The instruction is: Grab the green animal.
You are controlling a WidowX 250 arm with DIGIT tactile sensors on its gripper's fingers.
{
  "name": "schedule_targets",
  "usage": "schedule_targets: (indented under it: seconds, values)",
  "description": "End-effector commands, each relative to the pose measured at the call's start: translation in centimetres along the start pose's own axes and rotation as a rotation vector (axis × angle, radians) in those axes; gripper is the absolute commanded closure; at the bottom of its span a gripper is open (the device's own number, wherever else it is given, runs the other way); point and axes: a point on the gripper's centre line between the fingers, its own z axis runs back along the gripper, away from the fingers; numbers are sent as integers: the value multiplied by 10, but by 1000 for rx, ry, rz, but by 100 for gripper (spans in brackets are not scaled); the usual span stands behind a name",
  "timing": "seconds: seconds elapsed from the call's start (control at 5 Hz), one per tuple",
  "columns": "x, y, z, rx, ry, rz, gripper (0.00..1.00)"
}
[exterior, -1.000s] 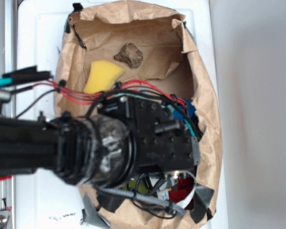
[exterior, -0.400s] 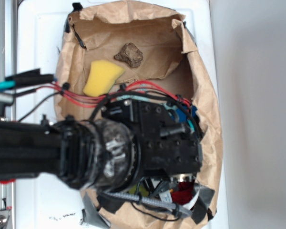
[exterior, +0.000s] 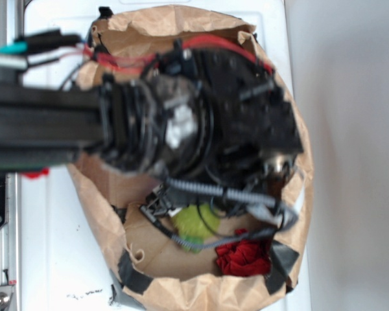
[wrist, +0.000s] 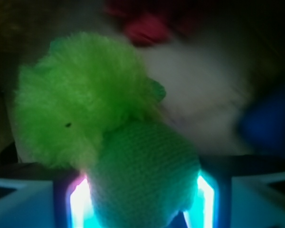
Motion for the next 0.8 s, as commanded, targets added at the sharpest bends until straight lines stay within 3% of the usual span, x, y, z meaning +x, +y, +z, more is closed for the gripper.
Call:
schedule_targets:
  seconds: [0.0,0.2,0.4,0.6]
  values:
    - [-18,13,76,147,-160,275,100]
    - [-18,-5,102,196,-244,310,100]
    - [-20,-11,117,216,-271,389,100]
    - [-22,-21,131,261,-260,498,100]
